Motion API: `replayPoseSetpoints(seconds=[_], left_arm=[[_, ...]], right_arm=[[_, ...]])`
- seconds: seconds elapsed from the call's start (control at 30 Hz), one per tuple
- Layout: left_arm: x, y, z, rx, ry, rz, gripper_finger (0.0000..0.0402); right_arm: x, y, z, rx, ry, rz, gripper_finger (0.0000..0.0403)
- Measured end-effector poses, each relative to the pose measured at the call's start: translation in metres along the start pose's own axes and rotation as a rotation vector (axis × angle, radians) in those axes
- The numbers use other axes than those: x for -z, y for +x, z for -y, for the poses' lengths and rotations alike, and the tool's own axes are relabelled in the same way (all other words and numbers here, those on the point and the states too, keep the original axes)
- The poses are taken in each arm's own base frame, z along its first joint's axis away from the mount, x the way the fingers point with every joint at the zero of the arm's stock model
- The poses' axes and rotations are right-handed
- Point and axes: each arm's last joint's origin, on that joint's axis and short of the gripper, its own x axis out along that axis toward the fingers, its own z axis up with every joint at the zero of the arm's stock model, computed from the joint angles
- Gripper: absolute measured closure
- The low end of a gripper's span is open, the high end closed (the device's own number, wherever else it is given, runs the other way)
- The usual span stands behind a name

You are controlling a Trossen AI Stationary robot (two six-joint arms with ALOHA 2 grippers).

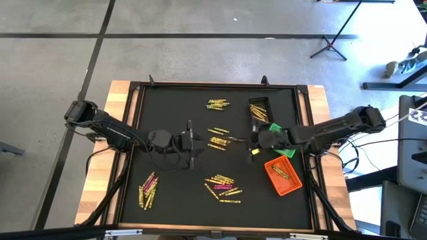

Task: Sort crayons
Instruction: Put the light green crayon into the orange basket

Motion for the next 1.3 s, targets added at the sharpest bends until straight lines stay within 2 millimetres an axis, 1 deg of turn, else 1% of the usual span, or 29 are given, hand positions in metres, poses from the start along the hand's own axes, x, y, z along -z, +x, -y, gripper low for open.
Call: replayPoseSetpoints(seconds=[0.1, 0.23, 0.37, 0.53, 0.7, 0.9, 1.13, 1.3], left_arm=[[0.002, 0.0, -0.001, -0.012, 0.008, -0.023, 0.0277], [0.002, 0.001, -0.003, -0.027, 0.007, -0.023, 0.0277], [0.003, 0.002, -0.006, -0.034, 0.007, -0.029, 0.0277], [0.004, 0.003, -0.009, -0.046, 0.008, -0.036, 0.0277], [0.005, 0.004, -0.012, -0.056, 0.008, -0.039, 0.0279], [0.005, 0.004, -0.012, -0.055, 0.008, -0.041, 0.0279], [0.005, 0.004, -0.012, -0.055, 0.004, -0.042, 0.0279], [0.005, 0.004, -0.012, -0.055, 0.006, -0.042, 0.0279]], right_arm=[[0.009, -0.016, -0.006, 0.054, 0.026, -0.086, 0.038], [0.02, -0.036, -0.008, 0.127, 0.092, -0.172, 0.0383], [0.032, -0.049, -0.007, 0.174, 0.147, -0.258, 0.0378], [0.043, -0.057, -0.009, 0.19, 0.206, -0.352, 0.0379], [0.05, -0.067, -0.023, 0.099, 0.25, -0.426, 0.0379], [0.056, -0.086, -0.052, -0.101, 0.26, -0.484, 0.0378], [0.07, -0.111, -0.073, -0.135, 0.345, -0.553, 0.0378], [0.076, -0.125, -0.086, -0.176, 0.375, -0.545, 0.0378]])
